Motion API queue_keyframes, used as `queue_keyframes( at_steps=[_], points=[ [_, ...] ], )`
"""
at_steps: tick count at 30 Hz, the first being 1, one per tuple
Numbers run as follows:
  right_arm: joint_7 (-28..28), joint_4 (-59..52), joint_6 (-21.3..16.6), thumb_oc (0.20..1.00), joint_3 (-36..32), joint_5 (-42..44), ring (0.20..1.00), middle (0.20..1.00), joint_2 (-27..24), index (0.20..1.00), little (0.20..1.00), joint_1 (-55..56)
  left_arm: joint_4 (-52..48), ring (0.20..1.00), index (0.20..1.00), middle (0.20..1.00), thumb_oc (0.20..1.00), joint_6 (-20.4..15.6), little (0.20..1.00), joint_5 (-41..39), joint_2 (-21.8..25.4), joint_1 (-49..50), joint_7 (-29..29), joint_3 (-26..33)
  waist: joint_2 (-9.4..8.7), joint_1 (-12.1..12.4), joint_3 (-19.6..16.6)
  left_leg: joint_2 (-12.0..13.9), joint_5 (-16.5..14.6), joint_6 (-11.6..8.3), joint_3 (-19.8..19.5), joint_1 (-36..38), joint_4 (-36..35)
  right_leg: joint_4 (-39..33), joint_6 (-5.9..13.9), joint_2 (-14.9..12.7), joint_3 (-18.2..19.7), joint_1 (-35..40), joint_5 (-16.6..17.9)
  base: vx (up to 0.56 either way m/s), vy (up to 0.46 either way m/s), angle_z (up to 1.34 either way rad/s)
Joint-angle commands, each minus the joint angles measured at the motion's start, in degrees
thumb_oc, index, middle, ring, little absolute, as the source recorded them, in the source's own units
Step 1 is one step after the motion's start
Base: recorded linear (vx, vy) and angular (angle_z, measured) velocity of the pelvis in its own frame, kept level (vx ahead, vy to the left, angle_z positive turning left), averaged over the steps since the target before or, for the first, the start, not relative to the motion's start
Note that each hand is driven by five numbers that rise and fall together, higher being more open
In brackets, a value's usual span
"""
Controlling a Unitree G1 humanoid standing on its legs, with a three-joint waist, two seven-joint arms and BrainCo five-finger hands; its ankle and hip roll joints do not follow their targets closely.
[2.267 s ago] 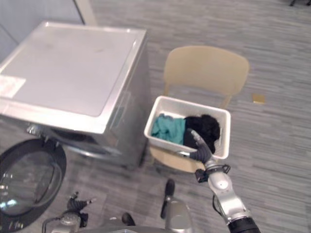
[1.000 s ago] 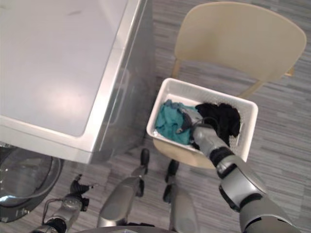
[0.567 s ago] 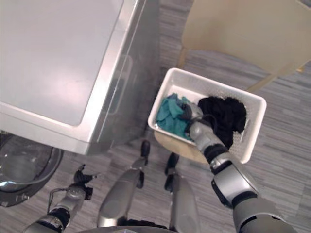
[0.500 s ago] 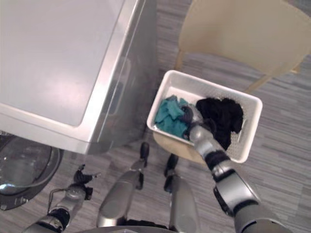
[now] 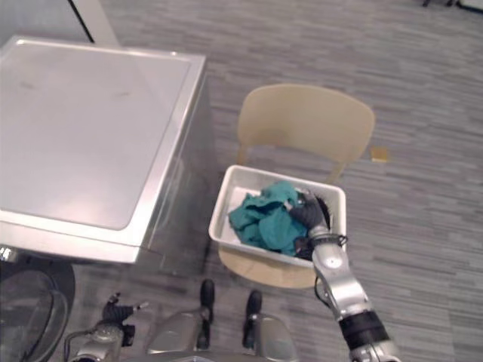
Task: Grab the laundry basket,head to the washer,open it,put in the laundry and shut it.
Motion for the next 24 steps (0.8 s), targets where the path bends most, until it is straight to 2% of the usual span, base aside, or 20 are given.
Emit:
queue_keyframes(
  at_steps=[1, 3, 5, 6, 7, 10, 11, 12, 13, 14, 15, 16, 17, 18, 20, 22, 23, 24],
  points=[
    [1.85, -4.17, -4.41, 0.2, -1.03, 3.45, 0.2, 0.2, 0.7, 0.2, 0.2, -1.93, -0.64, 1.0, 1.0, 1.0, 1.0, -0.4, 1.0, 1.9, 0.87, -0.8, 0.86, 0.86, -0.42, -0.03, -0.63, -0.47, -1.31, -0.01, -0.33, -0.71, 1.17, -0.42, 7.2, -2.51, 5.7, -1.24, 4.67, -0.15, 0.004, -0.05],
    [3.26, -4.94, -5.31, 0.2, 0.14, 6.22, 0.2, 0.2, 1.75, 0.2, 0.2, -1.04, -3.76, 1.0, 1.0, 1.0, 1.0, -1.01, 1.0, 1.8, 2.04, -0.89, 1.39, 0.72, 0.48, 0.4, -0.97, 0.53, 0.1, 0.05, -0.74, -2.19, 1.99, 5.39, 6.83, -1.39, 7.83, 0.15, 1.83, -0.23, -0.042, 0.04],
    [3.96, -5.79, -5.04, 0.2, 0.57, 5.81, 0.2, 0.2, 1.78, 0.2, 0.2, -0.36, -5.14, 1.0, 1.0, 1.0, 1.0, -1.02, 1.0, 1.94, 2.68, -0.81, 1.28, 0.58, 0.49, 0.86, -1.73, 0.82, 0.79, -0.18, -1.15, -2.89, 2.09, 7.12, 6.61, -1.05, 9.06, 1.6, 1.24, -0.15, -0.102, 0.34],
    [4.23, -6.69, -4.65, 0.2, 0.8, 4.01, 0.2, 0.2, 1.05, 0.2, 0.2, 0.85, -7.79, 1.0, 1.0, 1.0, 1.0, -1.3, 1.0, 2.42, 3.41, 0.08, 1.14, 0.54, -0.05, 1.93, -3.47, 0.47, 1.78, -0.6, -2.22, -4.12, 2.03, 6.47, 6.57, -0.63, 11.71, 4.68, 0.96, -0.19, -0.219, 0.58],
    [4.25, -7.24, -4.46, 0.2, 1.39, 4.38, 0.2, 0.2, 1.34, 0.2, 0.2, 0.04, -10.61, 1.0, 1.0, 1.0, 1.0, -1.69, 1.0, 1.9, 3.47, 0.34, 1.21, 0.07, -0.1, 2.97, -4.39, 0.5, 3.52, -1.65, -3.46, -5.81, 1.71, 1.08, 5.29, 0.5, 13.77, 7.87, -2.03, -0.26, -0.279, 0.57],
    [3.82, -6.99, -4.51, 0.2, 2.6, 4.64, 0.2, 0.2, 1.18, 0.2, 0.2, -1.41, -15.65, 1.0, 1.0, 1.0, 1.0, -2.25, 1.0, 1.21, 3.71, 1.02, 1.01, -0.38, 0.42, 4.27, -4.45, 0.83, 6.0, -3.61, -4.13, -8.01, 1.12, -3.83, 4.23, 1.36, 12.7, 9.31, -2.68, -0.17, -0.164, 0.41],
    [3.3, -7.65, -4.68, 0.2, 2.53, 5.25, 0.2, 0.2, 0.5, 0.2, 0.2, -2.0, -20.4, 1.0, 1.0, 1.0, 1.0, -2.53, 1.0, 0.15, 4.01, 1.28, 0.13, -1.45, 1.3, 4.41, -3.76, 0.66, 7.98, -5.14, -5.54, -10.26, 1.06, -5.77, 3.14, 2.98, 12.51, 8.76, -2.35, -0.23, -0.18, 0.41],
    [3.3, -7.62, -4.69, 0.2, 2.53, 5.26, 0.2, 0.2, 0.48, 0.2, 0.2, -2.02, -20.52, 1.0, 1.0, 1.0, 1.0, -2.45, 1.0, 0.14, 4.01, 1.33, 0.12, -1.45, 1.35, 4.27, -3.78, 0.66, 8.03, -5.17, -5.7, -10.31, 1.04, -5.8, 3.11, 3.02, 12.35, 8.77, -2.33, -0.32, -0.182, 0.77],
    [3.6, -8.18, -4.58, 0.2, 2.47, 5.71, 0.2, 0.2, -0.31, 0.2, 0.2, -2.44, -25.56, 1.0, 1.0, 1.0, 1.0, -3.35, 1.0, 0.84, 4.59, 1.24, -1.0, -3.14, 1.81, 4.16, -3.08, -0.13, 8.22, -5.58, -5.41, -10.58, 0.15, -7.36, 3.08, 2.84, 10.01, 8.51, -1.03, -0.16, -0.075, 0.9],
    [3.62, -8.15, -4.6, 0.2, 2.46, 5.74, 0.2, 0.2, -0.32, 0.2, 0.2, -2.43, -25.77, 1.0, 1.0, 1.0, 1.0, -3.22, 1.0, 0.84, 4.62, 1.36, -1.03, -3.12, 1.83, 3.92, -3.06, -0.21, 8.24, -5.6, -5.65, -10.58, 0.17, -7.48, 3.08, 2.83, 9.75, 8.66, -1.02, -0.34, -0.089, 0.91],
    [3.7, -9.27, -4.47, 0.2, 2.12, 6.04, 0.2, 0.2, -1.05, 0.2, 0.2, -2.93, -31.79, 1.0, 1.0, 1.0, 1.0, -4.19, 1.0, 1.4, 5.81, 0.71, -2.17, -4.11, 1.53, 3.04, -2.56, 0.03, 6.87, -4.8, -2.83, -10.34, 1.25, -8.15, 3.32, 1.91, 8.18, 7.56, 0.65, -0.18, -0.016, 0.83],
    [3.72, -9.28, -4.45, 0.2, 2.14, 6.07, 0.2, 0.2, -1.0, 0.2, 0.2, -2.92, -32.07, 1.0, 1.0, 1.0, 1.0, -4.02, 1.0, 1.39, 5.91, 0.89, -2.22, -4.03, 1.46, 2.86, -2.49, -0.06, 6.68, -4.8, -2.96, -10.32, 1.45, -8.2, 3.35, 1.85, 8.02, 7.76, 0.57, -0.43, -0.042, 0.94],
    [4.27, -10.7, -4.74, 0.2, 2.69, 7.1, 0.2, 0.2, -1.37, 0.2, 0.2, -3.52, -38.3, 1.0, 1.0, 1.0, 1.0, -5.5, 1.0, 1.23, 7.43, 0.74, -3.52, -4.73, 0.54, 1.87, -2.53, 0.21, 3.89, -4.01, -1.27, -8.41, 4.69, -8.76, 3.29, 0.44, 5.93, 6.18, 2.64, -0.31, -0.042, 1.17],
    [5.19, -11.37, -4.81, 0.2, 3.47, 8.28, 0.2, 0.2, -1.2, 0.2, 0.2, -3.88, -41.41, 1.0, 1.0, 1.0, 1.0, -6.35, 1.0, 1.59, 8.45, 0.59, -4.19, -5.34, -0.23, 0.97, -2.67, 0.1, 1.02, -3.88, -1.05, -7.18, 6.87, -9.02, 3.4, -0.57, 4.43, 5.92, 3.0, -0.41, -0.053, 1.01],
    [6.24, -11.99, -5.03, 0.2, 4.53, 9.42, 0.2, 0.2, -1.22, 0.2, 0.2, -4.36, -45.06, 1.0, 1.0, 1.0, 1.0, -7.54, 1.0, 2.4, 9.55, -0.28, -5.56, -6.69, -1.1, -0.08, -3.71, 0.62, -1.78, -3.85, -0.3, -4.46, 8.05, -9.54, 3.46, -1.85, 2.34, 4.44, 4.49, -0.21, -0.018, 0.94],
    [7.4, -12.63, -5.17, 0.2, 6.04, 11.8, 0.2, 0.2, -0.74, 0.2, 0.2, -5.04, -48.55, 1.0, 1.0, 1.0, 1.0, -8.41, 1.0, 3.82, 10.8, -1.67, -6.38, -8.59, -1.68, -1.37, -4.71, 1.73, -4.26, -3.99, 1.09, -1.12, 8.11, -9.83, 3.68, -2.89, -0.15, 3.6, 5.15, -0.13, 0.013, 0.95],
    [7.46, -12.58, -5.19, 0.2, 6.06, 11.89, 0.2, 0.2, -0.73, 0.2, 0.2, -5.03, -48.67, 1.0, 1.0, 1.0, 1.0, -8.34, 1.0, 3.83, 10.85, -1.56, -6.4, -8.55, -1.58, -1.61, -4.56, 1.82, -4.58, -4.06, 0.82, -0.86, 8.2, -9.85, 3.69, -2.79, -0.43, 4.0, 4.94, -0.1, 0.031, 0.74],
    [7.96, -13.02, -5.06, 0.2, 6.84, 12.72, 0.2, 0.2, -0.51, 0.2, 0.2, -5.4, -49.77, 1.0, 1.0, 1.0, 1.0, -8.69, 1.0, 5.11, 11.39, -2.8, -6.69, -9.89, -1.78, -2.28, -5.31, 2.58, -5.0, -4.25, 2.27, 0.82, 7.47, -10.09, 3.82, -3.23, -1.66, 3.44, 5.35, -0.06, 0.053, 0.72]
  ],
)
